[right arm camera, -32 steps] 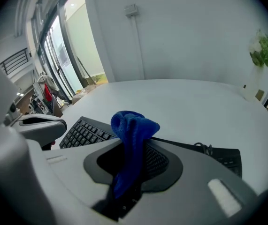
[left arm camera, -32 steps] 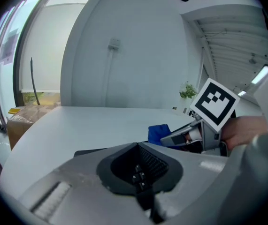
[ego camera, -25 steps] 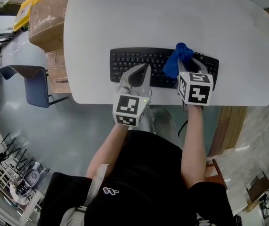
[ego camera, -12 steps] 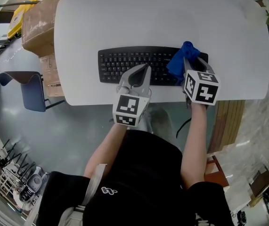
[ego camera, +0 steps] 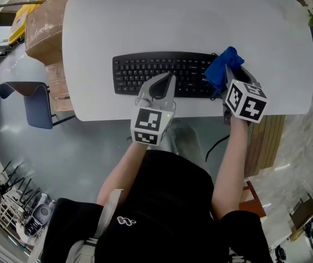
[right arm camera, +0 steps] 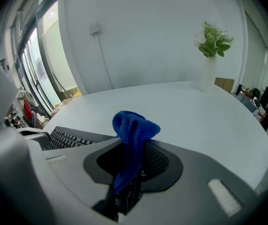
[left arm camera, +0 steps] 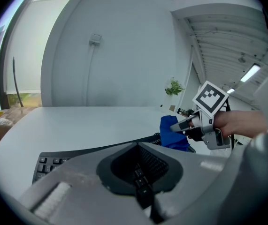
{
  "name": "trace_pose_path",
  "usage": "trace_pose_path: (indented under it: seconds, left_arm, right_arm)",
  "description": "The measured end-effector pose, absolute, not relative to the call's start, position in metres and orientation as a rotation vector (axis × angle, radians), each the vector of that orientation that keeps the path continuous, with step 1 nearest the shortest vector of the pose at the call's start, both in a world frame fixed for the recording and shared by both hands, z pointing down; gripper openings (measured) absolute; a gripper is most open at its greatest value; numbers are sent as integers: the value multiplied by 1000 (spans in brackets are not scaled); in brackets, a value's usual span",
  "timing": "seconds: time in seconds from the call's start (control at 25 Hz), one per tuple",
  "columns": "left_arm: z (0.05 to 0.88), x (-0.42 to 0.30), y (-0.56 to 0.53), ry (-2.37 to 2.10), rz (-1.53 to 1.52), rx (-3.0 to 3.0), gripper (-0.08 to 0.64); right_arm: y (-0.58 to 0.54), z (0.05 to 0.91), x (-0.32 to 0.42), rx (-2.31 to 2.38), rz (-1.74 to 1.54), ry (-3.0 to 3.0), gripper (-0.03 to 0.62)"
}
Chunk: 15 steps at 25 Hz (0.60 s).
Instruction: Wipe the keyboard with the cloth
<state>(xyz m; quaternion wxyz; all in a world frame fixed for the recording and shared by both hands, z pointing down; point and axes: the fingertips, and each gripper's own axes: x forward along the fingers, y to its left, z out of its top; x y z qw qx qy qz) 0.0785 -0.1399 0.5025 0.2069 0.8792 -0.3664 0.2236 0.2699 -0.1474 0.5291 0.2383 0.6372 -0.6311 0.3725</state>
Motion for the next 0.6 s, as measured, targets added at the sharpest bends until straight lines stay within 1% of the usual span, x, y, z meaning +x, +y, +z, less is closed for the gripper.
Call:
trace_pose_path:
  seconds: [0.6]
  left_arm:
    - [495,60,-136,-1063,607,2448,-2]
  right_arm:
    - [-118,533,351,1927,964,-1517,98]
